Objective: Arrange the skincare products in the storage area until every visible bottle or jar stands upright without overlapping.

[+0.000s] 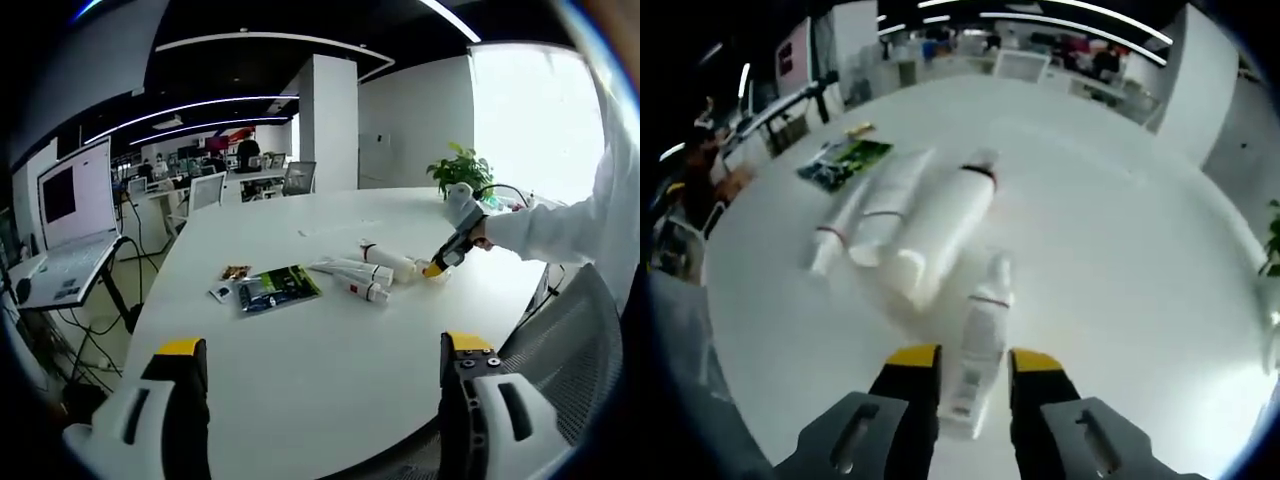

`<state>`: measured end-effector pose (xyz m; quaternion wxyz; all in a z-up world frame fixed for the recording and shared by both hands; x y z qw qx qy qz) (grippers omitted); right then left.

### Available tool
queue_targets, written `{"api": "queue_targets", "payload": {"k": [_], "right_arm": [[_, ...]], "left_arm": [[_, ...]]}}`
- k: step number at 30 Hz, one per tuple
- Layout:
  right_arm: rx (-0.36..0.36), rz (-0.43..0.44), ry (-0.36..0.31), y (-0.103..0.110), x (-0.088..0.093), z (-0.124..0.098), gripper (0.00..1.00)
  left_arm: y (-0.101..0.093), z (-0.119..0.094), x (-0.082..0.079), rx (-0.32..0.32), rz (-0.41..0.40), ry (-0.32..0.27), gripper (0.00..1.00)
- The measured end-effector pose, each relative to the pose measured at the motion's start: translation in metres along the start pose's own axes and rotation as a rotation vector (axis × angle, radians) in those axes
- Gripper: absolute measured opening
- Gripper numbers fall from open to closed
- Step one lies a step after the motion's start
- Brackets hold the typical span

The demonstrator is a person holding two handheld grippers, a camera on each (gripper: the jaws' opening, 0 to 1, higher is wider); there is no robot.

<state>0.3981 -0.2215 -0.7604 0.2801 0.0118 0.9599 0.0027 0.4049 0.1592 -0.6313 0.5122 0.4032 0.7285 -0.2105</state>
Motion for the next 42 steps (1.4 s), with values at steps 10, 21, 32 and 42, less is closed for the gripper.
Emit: {"api": "queue_targets", "payload": {"k": [10,21,32,42], "right_arm": [[-0.013,-0.021,0.01,0.0,0.001,0.002,0.19],[-0.039,-0.039,0.021,0.001,0.002,0.004,0.17],[-0.03,0.069,-0.031,0.0,0.004,0.002,0.15],[-0.065,0.277,-0.13,-0.004,0.013,-0.008,0.14]], "left_arm": [[-0.001,0.0,-0.001,0.005,0.002,-0.002,0.93],[-0.003,0.0,0.0,0.016,0.006,0.006,0.93],[-0.01,0.001,0.0,0.078,-0.02,0.007,0.93],[-0.018,0.0,0.0,0.151,-0.061,0.015,0.92]]}}
Point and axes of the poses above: the point that each gripper's makers call its tool centre point, and the gripper's own axes: z roughly forward along the fingers, y roughly to its left, x roughly out of its underside, the point moved 3 cm from there along -z, roughly backward along the fingers, and after that the axes turned 7 degrees about z, right-handed, at the moved point
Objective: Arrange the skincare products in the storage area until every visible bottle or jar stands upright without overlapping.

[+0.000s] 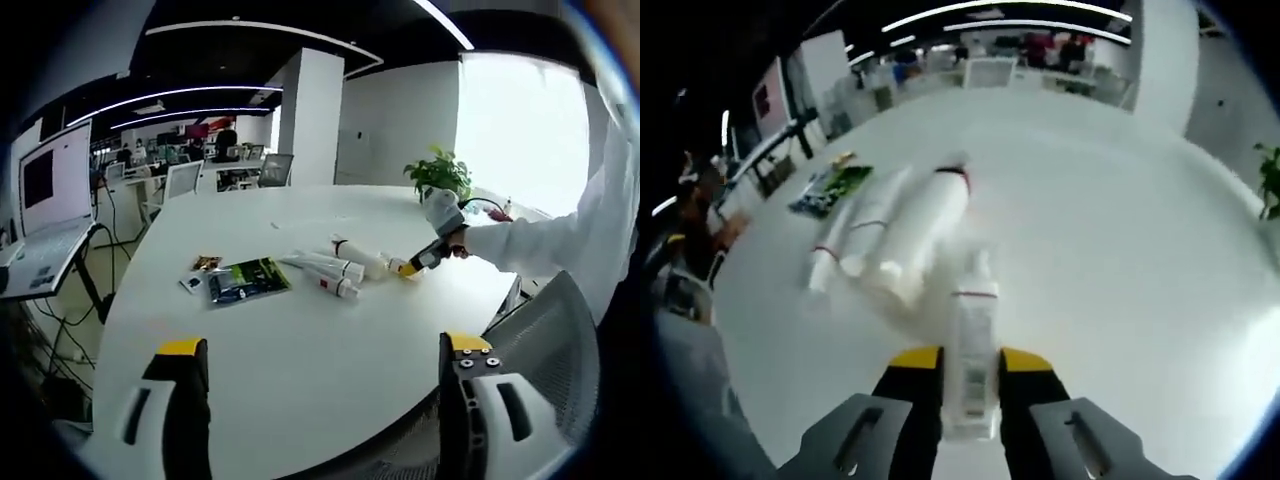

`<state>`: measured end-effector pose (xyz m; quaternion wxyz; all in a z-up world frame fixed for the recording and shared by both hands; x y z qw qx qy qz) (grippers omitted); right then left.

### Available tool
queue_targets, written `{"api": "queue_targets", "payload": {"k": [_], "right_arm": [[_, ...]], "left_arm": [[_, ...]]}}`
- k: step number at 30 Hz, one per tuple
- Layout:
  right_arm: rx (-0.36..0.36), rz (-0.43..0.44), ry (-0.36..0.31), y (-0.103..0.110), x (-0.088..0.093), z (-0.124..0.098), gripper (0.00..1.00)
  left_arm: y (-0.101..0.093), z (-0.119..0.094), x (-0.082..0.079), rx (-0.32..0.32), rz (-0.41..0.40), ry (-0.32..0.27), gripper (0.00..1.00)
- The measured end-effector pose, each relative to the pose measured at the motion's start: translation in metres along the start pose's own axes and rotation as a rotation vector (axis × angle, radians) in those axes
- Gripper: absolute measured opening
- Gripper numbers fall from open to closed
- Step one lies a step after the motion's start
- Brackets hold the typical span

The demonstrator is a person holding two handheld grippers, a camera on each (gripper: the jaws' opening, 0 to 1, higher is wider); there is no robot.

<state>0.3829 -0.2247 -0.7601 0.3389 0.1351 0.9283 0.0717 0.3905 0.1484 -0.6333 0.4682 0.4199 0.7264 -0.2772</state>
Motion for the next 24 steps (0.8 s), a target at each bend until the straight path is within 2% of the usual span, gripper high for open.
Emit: {"api": "queue_targets", "payload": {"k": [3,6,8,10,12,16,20,24], "right_arm": [[-0.074,0.139,-0.038,0.008,-0.001,-0.007,0.14],[-0.124,0.227,-0.064,0.012,-0.003,-0.013,0.14],[-0.144,0.246,-0.084,0.014,-0.004,-0.017,0.14],[-0.157,0.262,-0.089,0.015,-0.003,-0.022,0.14],[-0.174,0.274,-0.101,0.019,-0.004,-0.027,0.14],[-0.225,0.309,-0.119,0.03,-0.003,-0.035,0.14],[-0.256,0.317,-0.134,0.041,0.0,-0.042,0.14],[-0.307,0.345,-0.154,0.053,0.002,-0.05,0.14]], "left_arm": [[-0.003,0.0,-0.001,0.026,-0.01,-0.002,0.92],[-0.006,0.0,-0.007,0.081,-0.053,-0.031,0.91],[-0.005,0.001,-0.019,0.114,-0.147,-0.087,0.9],[-0.003,0.003,-0.025,0.134,-0.194,-0.109,0.86],[0.001,0.007,-0.027,0.137,-0.181,-0.102,0.82],[-0.004,0.021,-0.028,0.188,-0.1,-0.052,0.83],[-0.022,0.035,-0.037,0.298,-0.107,-0.048,0.81],[-0.026,0.048,-0.048,0.353,-0.142,-0.061,0.78]]}}
Point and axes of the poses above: the point that each gripper's makers call its tool centre point, and the gripper's own axes: z roughly forward along the fingers, y roughly to its left, x roughly out of its underside, the point moved 3 cm from there along -z, roughly backward along the fingers, and after that the axes turned 7 degrees about z, right-handed, at the moved point
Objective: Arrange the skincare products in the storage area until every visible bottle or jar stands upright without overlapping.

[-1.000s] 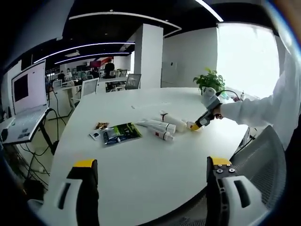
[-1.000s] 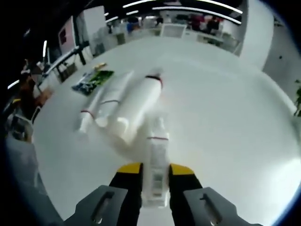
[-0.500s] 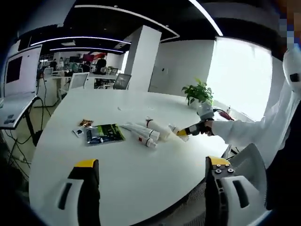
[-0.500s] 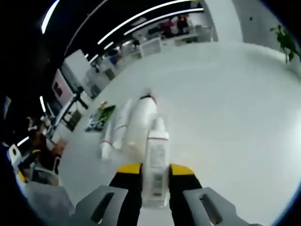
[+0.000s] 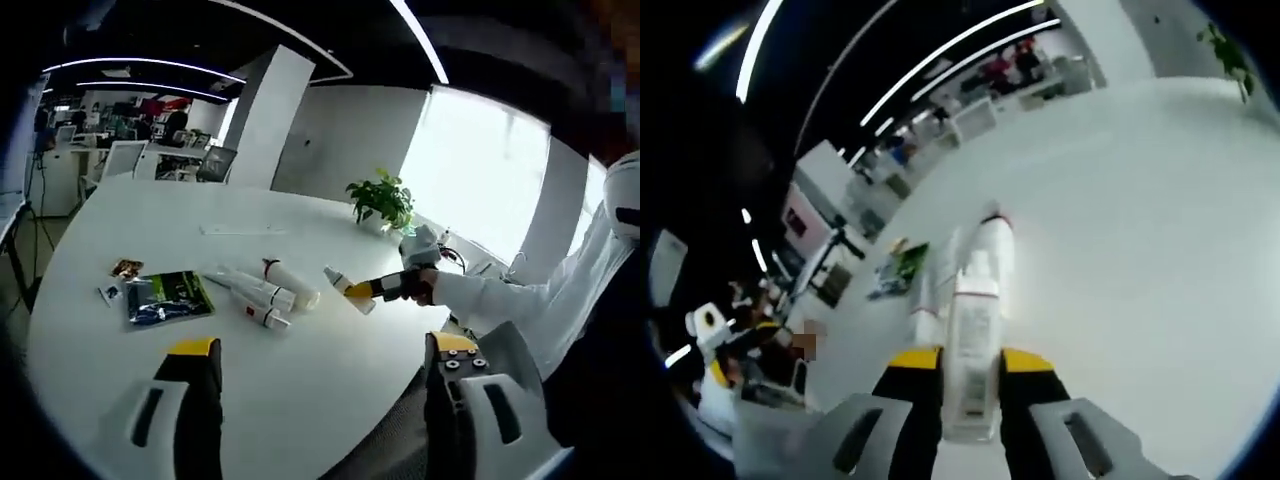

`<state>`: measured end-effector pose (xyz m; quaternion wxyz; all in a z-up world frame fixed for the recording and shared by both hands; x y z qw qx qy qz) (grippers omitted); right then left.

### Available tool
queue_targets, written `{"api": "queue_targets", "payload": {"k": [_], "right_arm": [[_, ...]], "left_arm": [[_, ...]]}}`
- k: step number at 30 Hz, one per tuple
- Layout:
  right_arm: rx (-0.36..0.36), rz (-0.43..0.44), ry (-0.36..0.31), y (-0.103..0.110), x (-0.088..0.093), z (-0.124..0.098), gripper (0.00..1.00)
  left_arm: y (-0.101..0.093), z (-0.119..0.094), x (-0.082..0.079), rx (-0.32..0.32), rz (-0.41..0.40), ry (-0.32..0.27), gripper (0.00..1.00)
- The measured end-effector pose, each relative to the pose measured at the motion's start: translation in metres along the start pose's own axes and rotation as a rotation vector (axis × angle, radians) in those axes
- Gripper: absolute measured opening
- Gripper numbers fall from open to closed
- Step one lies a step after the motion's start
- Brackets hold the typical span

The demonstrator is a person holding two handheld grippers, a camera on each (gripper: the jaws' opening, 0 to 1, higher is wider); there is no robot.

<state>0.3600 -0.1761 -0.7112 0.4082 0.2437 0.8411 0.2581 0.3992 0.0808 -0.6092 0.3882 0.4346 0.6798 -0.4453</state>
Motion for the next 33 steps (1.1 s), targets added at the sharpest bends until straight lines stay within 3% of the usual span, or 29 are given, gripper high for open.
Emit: {"api": "queue_targets", "payload": {"k": [2,4,7,14,20,23,27,33], "right_arm": [[-0.013,0.006,0.0,0.004,0.002,-0.002,0.14],[-0.024,0.004,-0.001,0.01,0.005,-0.006,0.14],[-0.043,-0.001,0.0,0.016,0.006,-0.009,0.14],[-0.122,0.017,-0.003,0.037,0.009,-0.016,0.14],[-0.162,0.021,0.003,0.048,0.014,-0.019,0.14],[-0.173,0.022,0.0,0.051,0.014,-0.021,0.14],[-0.224,0.046,-0.014,0.061,0.014,-0.025,0.14],[-0.288,0.079,-0.04,0.073,0.01,-0.029,0.14]], "left_arm": [[-0.001,0.005,-0.006,0.012,-0.01,0.004,0.75],[-0.011,0.009,-0.014,0.072,0.023,-0.007,0.74],[-0.016,0.016,-0.023,0.127,-0.009,-0.017,0.7],[0.001,0.043,-0.03,0.155,-0.039,0.007,0.53],[0.001,0.079,-0.026,0.254,-0.157,0.028,0.36],[-0.008,0.095,-0.031,0.279,-0.187,-0.002,0.38],[-0.008,0.108,-0.043,0.308,-0.286,-0.056,0.31],[-0.014,0.124,-0.043,0.35,-0.333,-0.053,0.29]]}}
Point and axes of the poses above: the point that each gripper's makers call its tool centre point, and the gripper's own axes: z roughly forward along the fingers, y roughly to its left, x roughly out of its underside, the point moved 3 cm from there along -z, roughly backward along the fingers, and after that the axes turned 7 degrees about z, right-handed, at the moved point
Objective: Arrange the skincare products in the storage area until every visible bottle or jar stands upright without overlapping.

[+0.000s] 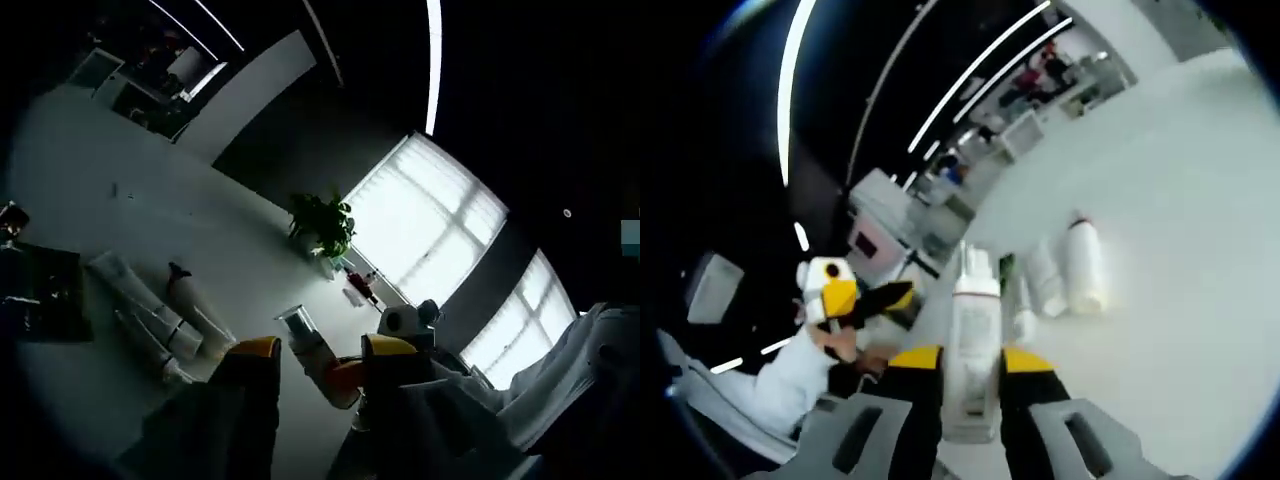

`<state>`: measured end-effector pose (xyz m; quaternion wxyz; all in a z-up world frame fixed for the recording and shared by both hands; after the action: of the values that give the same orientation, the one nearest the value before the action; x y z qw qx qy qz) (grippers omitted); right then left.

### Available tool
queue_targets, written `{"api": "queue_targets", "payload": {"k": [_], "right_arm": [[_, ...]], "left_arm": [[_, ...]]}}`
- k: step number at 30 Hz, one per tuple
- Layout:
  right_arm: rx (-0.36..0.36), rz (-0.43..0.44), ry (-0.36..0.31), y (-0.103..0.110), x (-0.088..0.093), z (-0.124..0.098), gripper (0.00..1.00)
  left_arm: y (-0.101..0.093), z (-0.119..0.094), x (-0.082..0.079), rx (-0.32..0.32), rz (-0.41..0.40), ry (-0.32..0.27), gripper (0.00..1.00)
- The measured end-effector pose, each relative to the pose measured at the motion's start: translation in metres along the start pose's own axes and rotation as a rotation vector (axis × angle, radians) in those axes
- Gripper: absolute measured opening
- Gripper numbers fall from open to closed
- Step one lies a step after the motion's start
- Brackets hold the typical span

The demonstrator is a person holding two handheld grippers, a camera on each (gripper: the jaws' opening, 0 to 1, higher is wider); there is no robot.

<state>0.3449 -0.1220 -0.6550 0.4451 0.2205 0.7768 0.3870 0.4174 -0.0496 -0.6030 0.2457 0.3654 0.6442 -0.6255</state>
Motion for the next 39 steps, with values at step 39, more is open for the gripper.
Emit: {"api": "queue_targets", "payload": {"k": [39], "right_arm": [[-0.152,-0.018,0.099,0.012,0.027,0.004,0.17]], "left_arm": [[-0.003,0.04,0.023,0.103,0.072,0.121,0.18]]}}
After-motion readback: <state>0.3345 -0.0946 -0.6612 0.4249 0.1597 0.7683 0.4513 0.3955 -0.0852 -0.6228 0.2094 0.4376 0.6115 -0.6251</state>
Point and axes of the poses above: the point that each gripper's makers call its tool centre point, and the gripper's own axes: z roughly forward along the fingers, y roughly to its left, x roughly out of its underside, the point moved 3 cm from there along -z, roughly backward along the fingers, and after that the axes turned 7 degrees about z, right-handed, at the moved point
